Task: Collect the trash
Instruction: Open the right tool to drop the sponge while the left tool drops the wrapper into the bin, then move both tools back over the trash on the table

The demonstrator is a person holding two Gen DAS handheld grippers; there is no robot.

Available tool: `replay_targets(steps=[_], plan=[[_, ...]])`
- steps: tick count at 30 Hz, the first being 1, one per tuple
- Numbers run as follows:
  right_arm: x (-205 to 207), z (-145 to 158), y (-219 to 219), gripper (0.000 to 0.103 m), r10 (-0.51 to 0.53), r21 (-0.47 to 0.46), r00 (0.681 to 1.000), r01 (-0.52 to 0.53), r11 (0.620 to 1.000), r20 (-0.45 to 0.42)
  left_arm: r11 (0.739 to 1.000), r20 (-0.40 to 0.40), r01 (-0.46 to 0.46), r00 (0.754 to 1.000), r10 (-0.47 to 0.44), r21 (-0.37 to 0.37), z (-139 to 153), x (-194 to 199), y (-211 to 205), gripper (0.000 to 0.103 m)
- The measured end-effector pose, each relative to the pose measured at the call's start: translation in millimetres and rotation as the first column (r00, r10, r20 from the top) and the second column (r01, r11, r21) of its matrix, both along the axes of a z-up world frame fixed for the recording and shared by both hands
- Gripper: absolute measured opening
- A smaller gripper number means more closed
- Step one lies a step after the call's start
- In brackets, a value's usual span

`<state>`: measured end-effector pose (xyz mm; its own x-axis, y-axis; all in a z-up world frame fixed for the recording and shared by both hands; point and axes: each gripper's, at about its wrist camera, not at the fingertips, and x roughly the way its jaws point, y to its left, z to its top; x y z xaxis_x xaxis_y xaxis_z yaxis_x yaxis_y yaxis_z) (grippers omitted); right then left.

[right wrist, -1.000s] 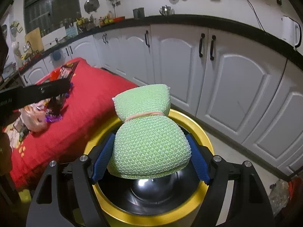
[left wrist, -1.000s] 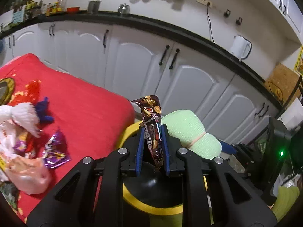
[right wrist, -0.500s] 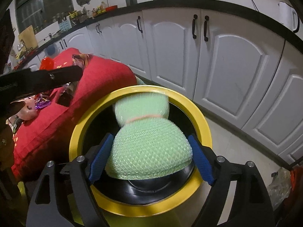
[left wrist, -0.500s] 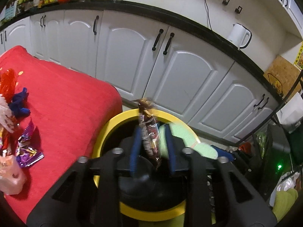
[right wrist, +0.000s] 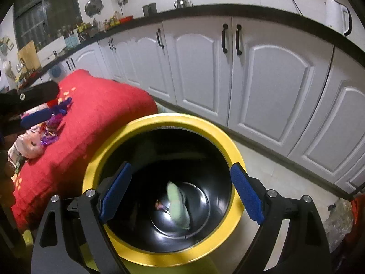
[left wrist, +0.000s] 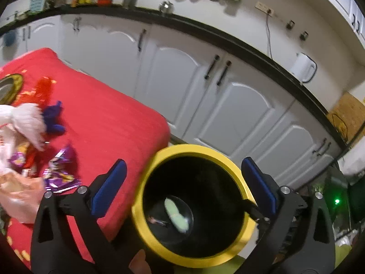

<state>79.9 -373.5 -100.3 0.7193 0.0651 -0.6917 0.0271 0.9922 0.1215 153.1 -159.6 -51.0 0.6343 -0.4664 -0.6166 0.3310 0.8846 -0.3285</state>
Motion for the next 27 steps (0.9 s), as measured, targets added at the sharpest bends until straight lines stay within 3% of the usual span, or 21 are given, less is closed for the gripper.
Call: replay_targets(steps=[18,27], plan=[[-12.0,60.8,46.1,0.086,0.115,-0.044,0.972,-0.108,0.993,0.206,0.986,0.163,-0.163,0.973,0.166,-0.03,46.0,-35.3,62.8,0.092],[-13.7,83.4,79.1,0.086,0.199,-0.071,0.944,-0.187,0.98,0.264,0.968,0.191,-0.244,0.949,0.251,-0.058,55.1,-49.1,100.9,0.092]])
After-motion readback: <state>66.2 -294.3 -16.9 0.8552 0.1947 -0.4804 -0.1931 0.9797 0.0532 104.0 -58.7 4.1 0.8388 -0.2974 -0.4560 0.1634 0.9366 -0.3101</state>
